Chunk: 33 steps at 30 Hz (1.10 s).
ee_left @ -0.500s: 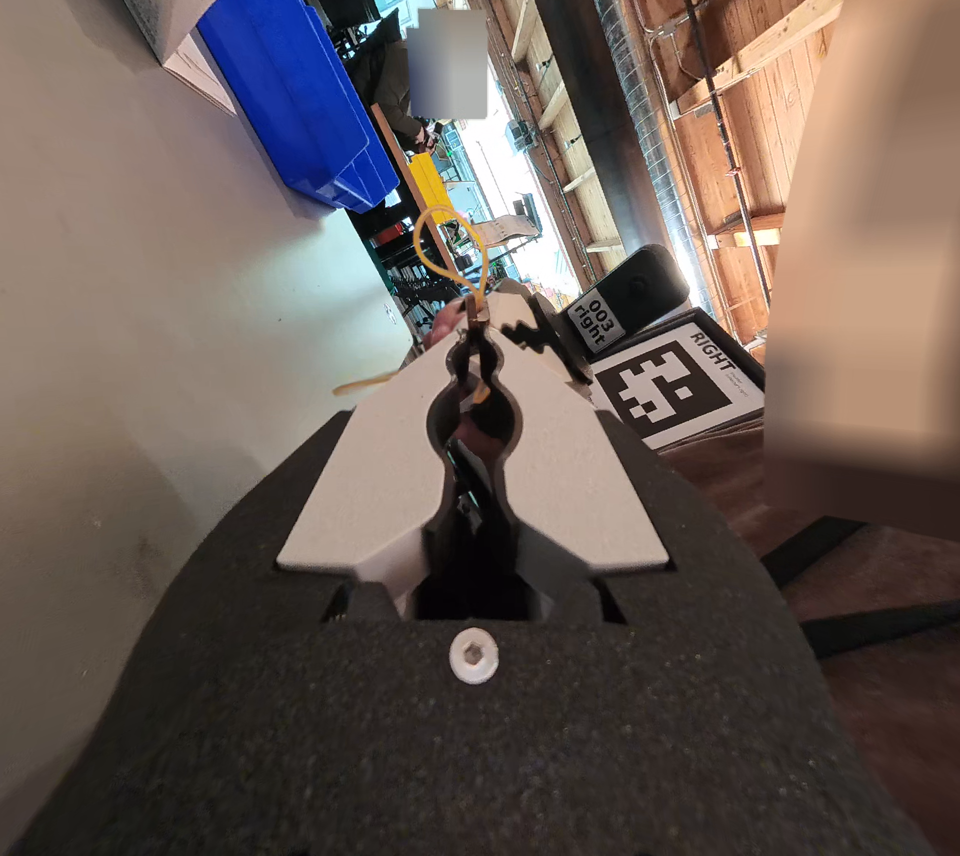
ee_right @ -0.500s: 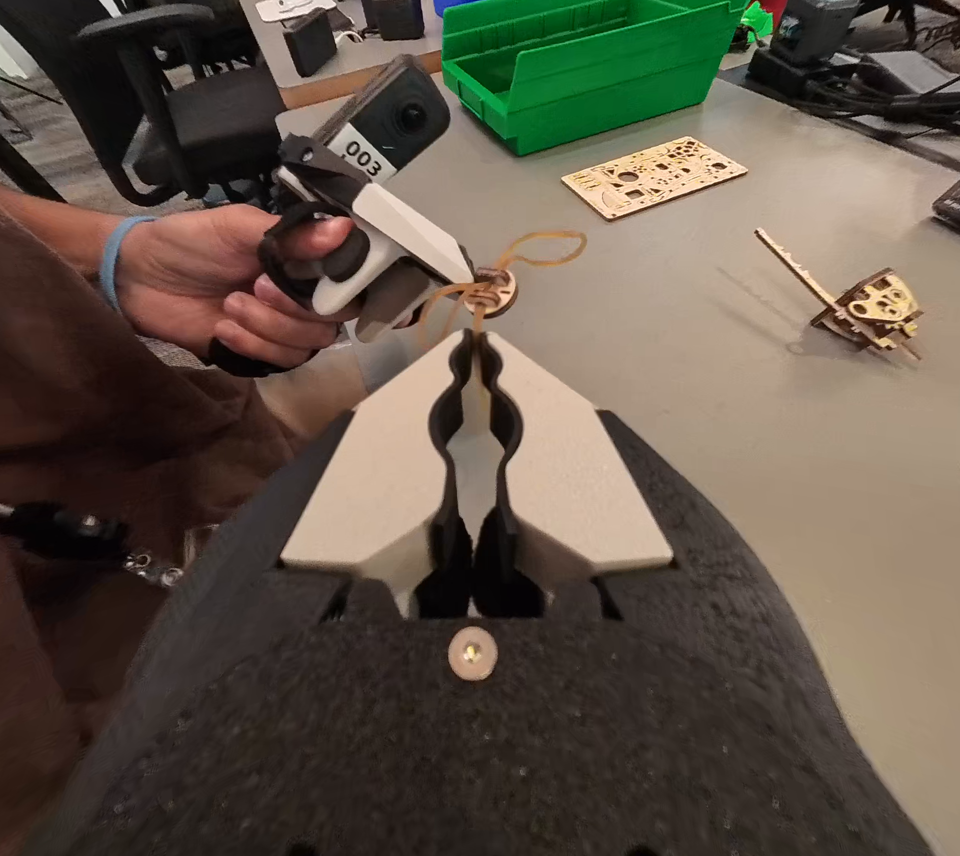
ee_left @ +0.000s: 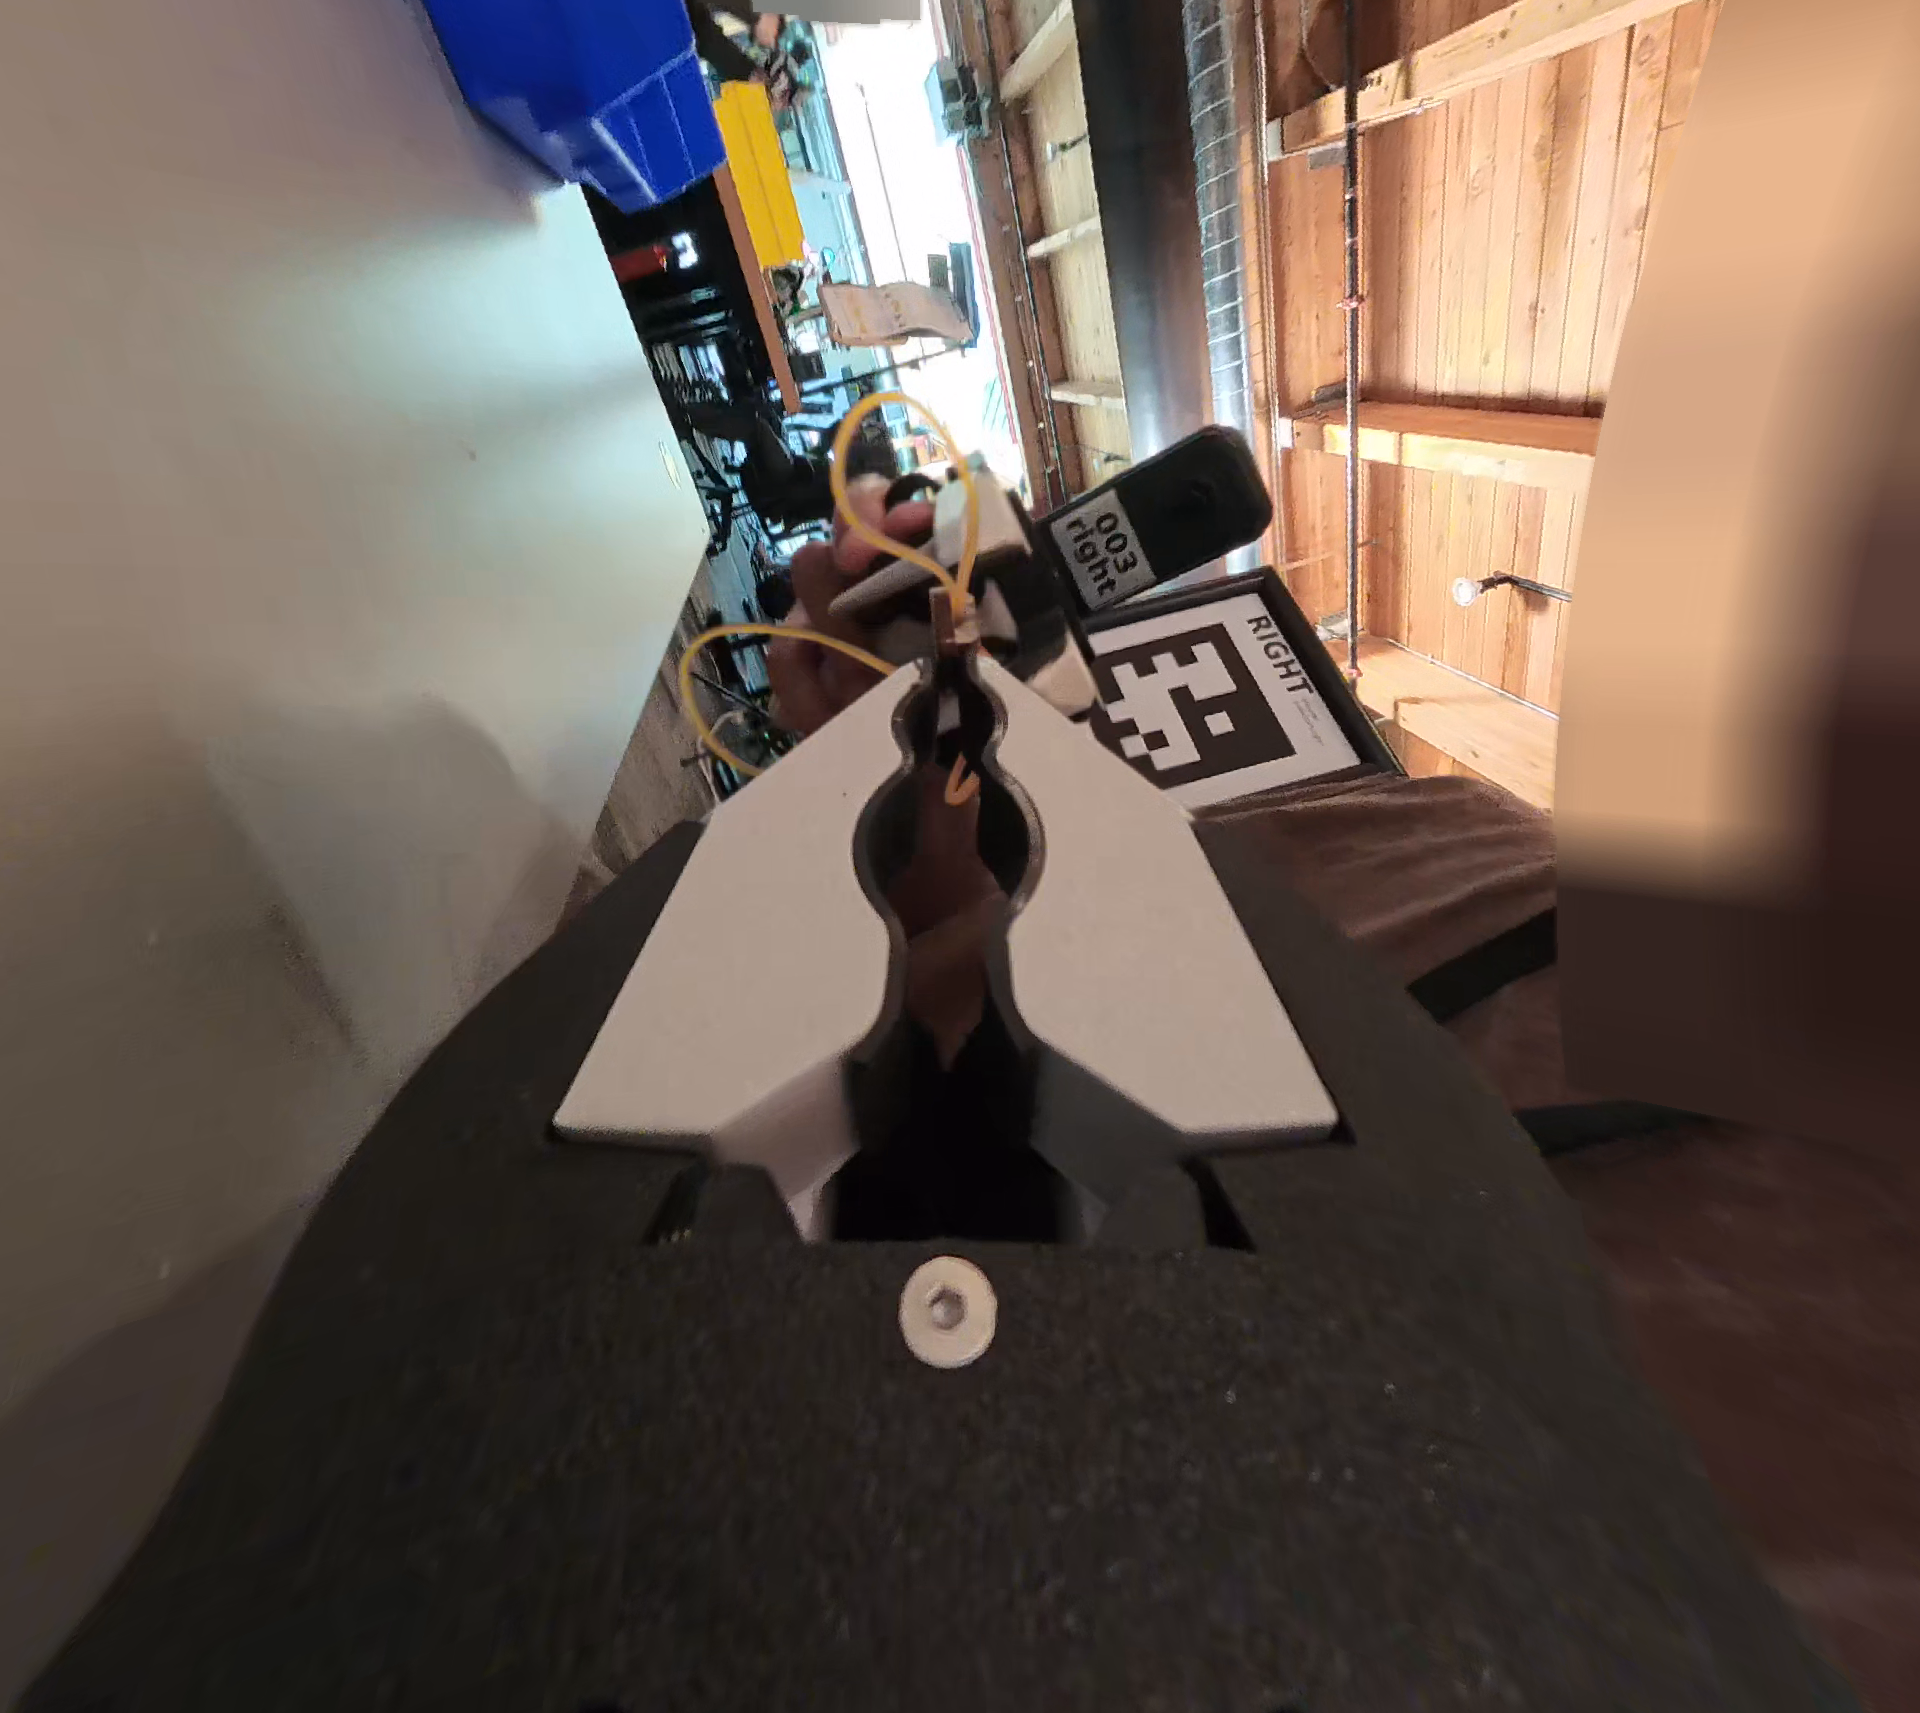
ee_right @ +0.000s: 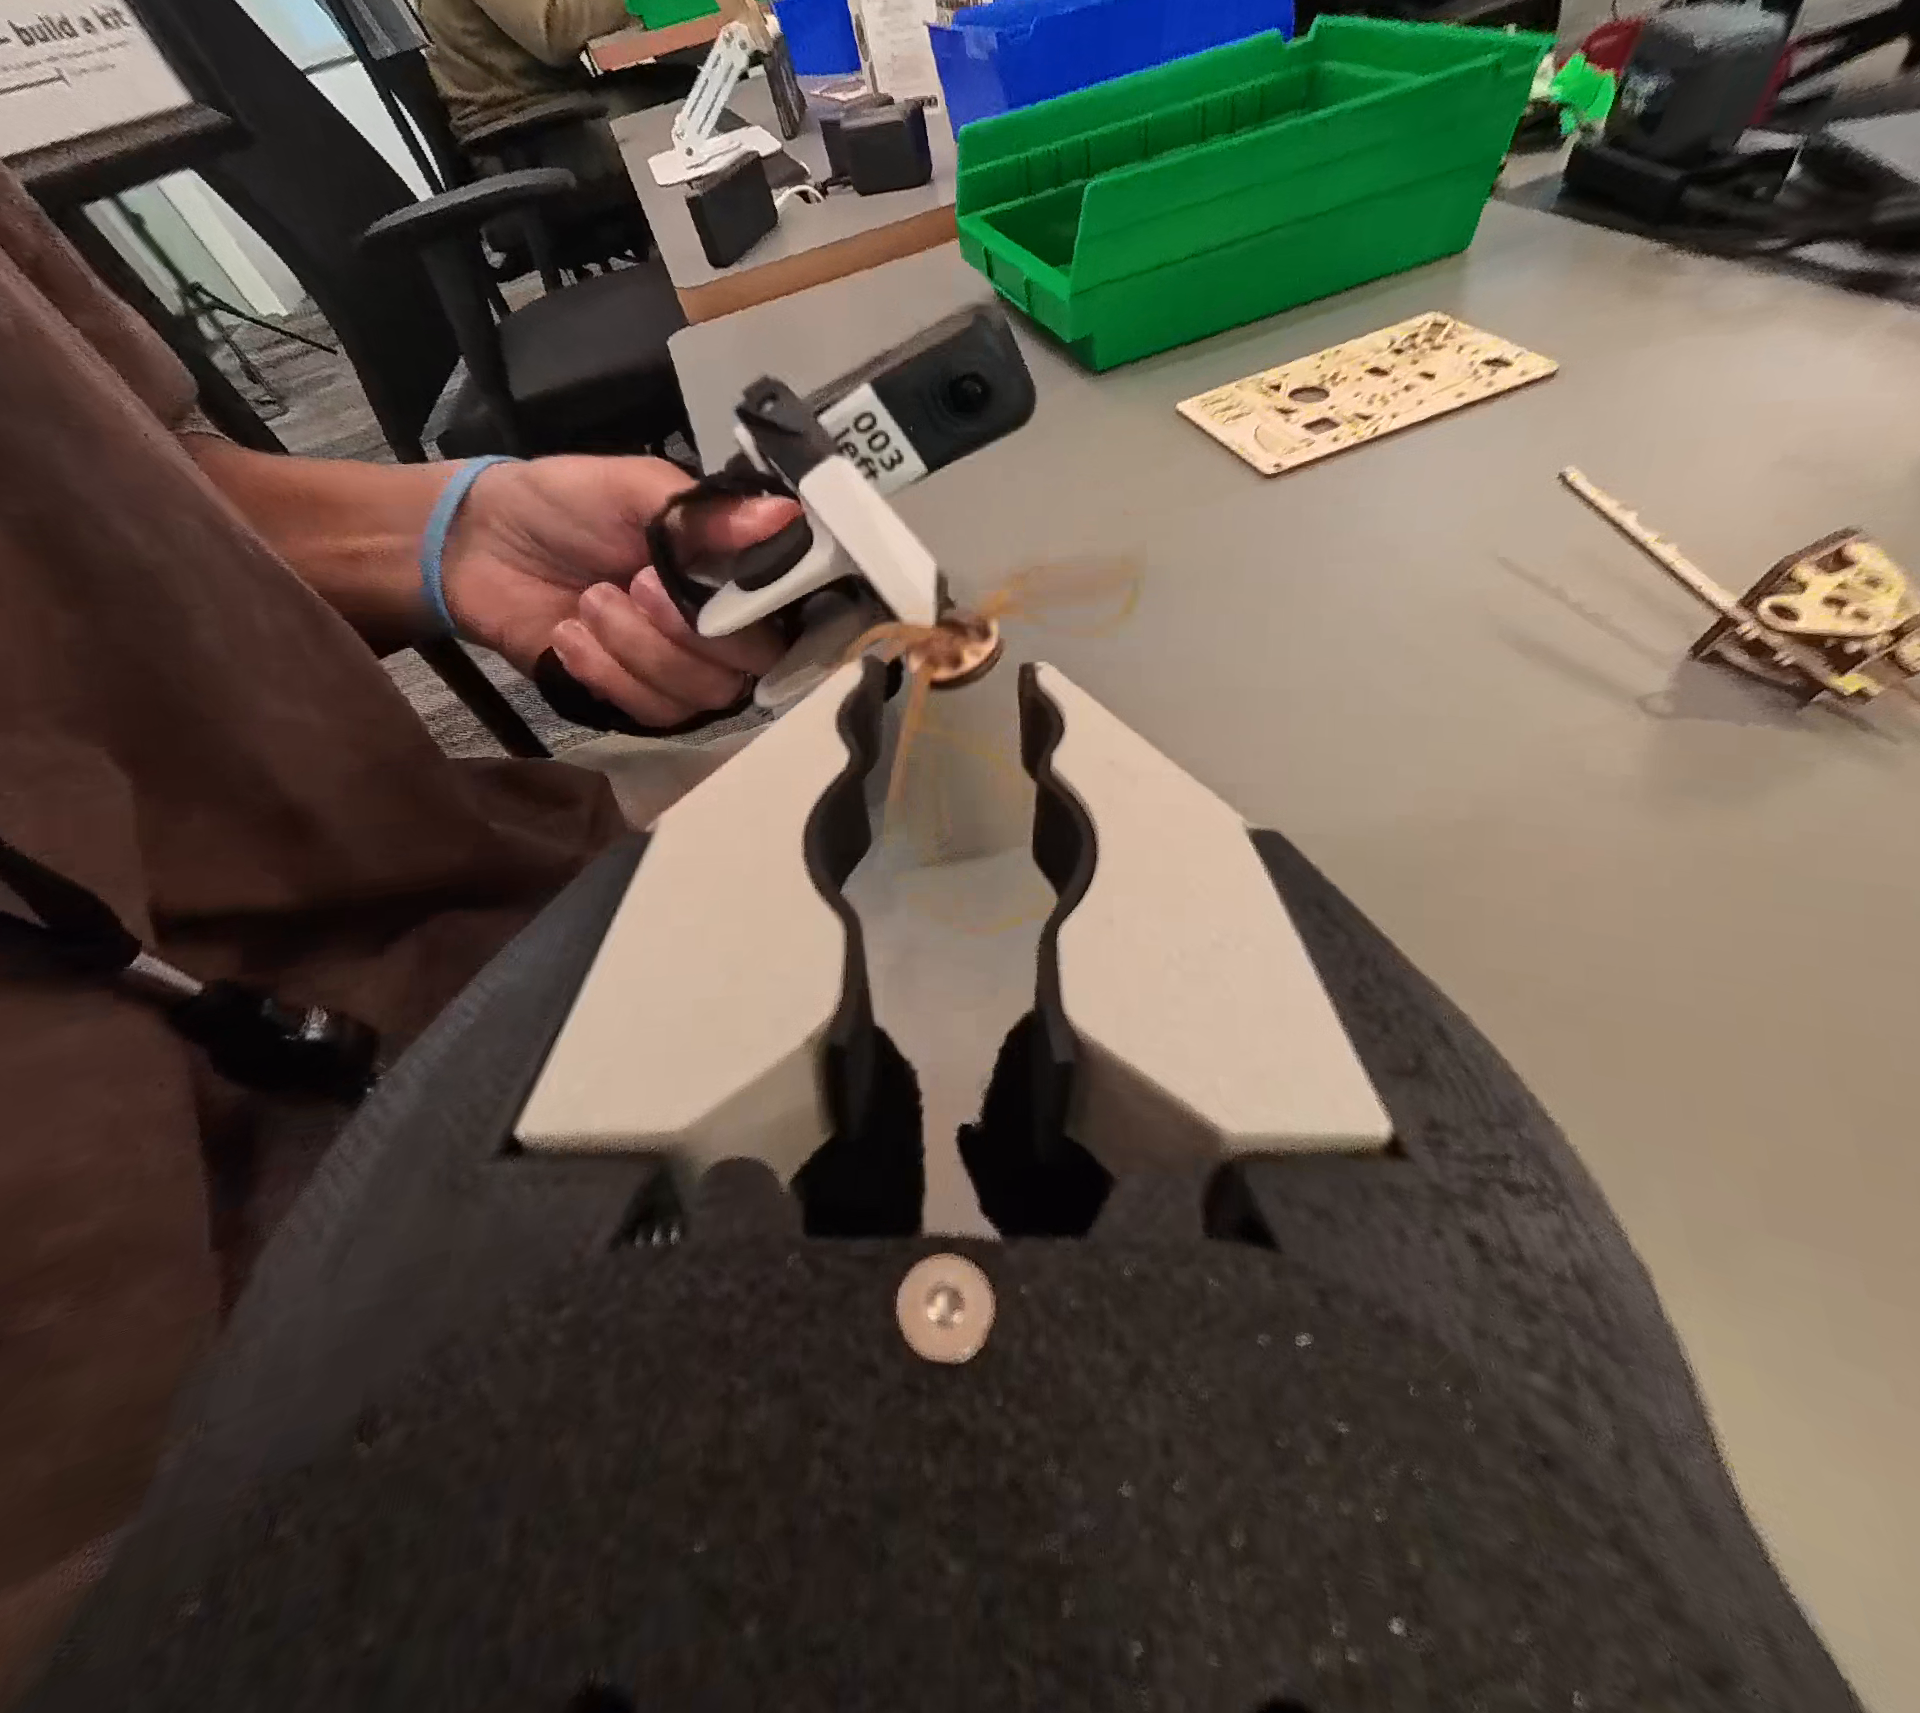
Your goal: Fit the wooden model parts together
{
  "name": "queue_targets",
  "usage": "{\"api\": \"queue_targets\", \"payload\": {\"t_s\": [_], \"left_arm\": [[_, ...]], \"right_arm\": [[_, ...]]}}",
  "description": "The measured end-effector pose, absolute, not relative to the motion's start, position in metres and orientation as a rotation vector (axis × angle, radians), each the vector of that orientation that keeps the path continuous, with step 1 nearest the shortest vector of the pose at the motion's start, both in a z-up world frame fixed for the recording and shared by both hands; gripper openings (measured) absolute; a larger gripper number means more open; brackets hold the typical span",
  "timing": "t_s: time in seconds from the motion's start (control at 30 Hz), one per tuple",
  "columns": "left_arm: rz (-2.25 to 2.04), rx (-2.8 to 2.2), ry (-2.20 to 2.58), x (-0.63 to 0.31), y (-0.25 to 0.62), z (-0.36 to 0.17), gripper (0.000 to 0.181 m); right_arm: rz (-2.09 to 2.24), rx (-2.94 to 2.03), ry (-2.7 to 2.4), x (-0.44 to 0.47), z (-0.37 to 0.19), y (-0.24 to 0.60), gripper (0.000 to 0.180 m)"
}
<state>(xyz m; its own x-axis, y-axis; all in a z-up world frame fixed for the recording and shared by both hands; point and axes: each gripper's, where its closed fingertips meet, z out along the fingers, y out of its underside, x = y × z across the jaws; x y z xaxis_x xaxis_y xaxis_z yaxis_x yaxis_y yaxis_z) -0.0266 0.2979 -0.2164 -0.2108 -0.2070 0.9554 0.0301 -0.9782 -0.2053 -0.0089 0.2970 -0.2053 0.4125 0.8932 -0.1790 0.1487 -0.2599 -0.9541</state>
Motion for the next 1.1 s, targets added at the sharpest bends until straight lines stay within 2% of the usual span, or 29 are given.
{"api": "queue_targets", "payload": {"t_s": [0.23,0.3,0.43,0.5,0.57,0.73,0.83,1.1], "left_arm": [[-2.385,-1.947,0.302,-0.024,0.279,-0.22,0.001],[-2.333,-1.979,0.383,-0.024,0.274,-0.222,0.001],[-2.358,-1.966,0.409,-0.024,0.27,-0.219,0.002],[-2.383,-1.956,0.419,-0.024,0.267,-0.217,0.001],[-2.396,-1.951,0.44,-0.023,0.264,-0.215,0.002],[-2.349,-1.956,0.489,-0.02,0.261,-0.215,0.002],[-2.331,-1.972,0.497,-0.02,0.26,-0.218,0.002],[-2.329,-1.986,0.492,-0.019,0.26,-0.22,0.002]], "right_arm": [[0.736,-1.615,-1.097,0.003,-0.209,0.308,0.018],[0.9,-1.672,-1.028,0.003,-0.211,0.309,0.017],[1.494,-1.745,-0.884,-0.01,-0.209,0.293,0.03],[1.608,-1.717,-0.808,-0.012,-0.205,0.294,0.041],[1.668,-1.741,-0.777,-0.014,-0.21,0.294,0.041],[2.044,-1.825,-0.631,-0.024,-0.215,0.285,0.033],[2.035,-1.819,-0.623,-0.025,-0.214,0.285,0.001],[1.878,-1.831,-0.629,-0.019,-0.215,0.293,0.0]]}}
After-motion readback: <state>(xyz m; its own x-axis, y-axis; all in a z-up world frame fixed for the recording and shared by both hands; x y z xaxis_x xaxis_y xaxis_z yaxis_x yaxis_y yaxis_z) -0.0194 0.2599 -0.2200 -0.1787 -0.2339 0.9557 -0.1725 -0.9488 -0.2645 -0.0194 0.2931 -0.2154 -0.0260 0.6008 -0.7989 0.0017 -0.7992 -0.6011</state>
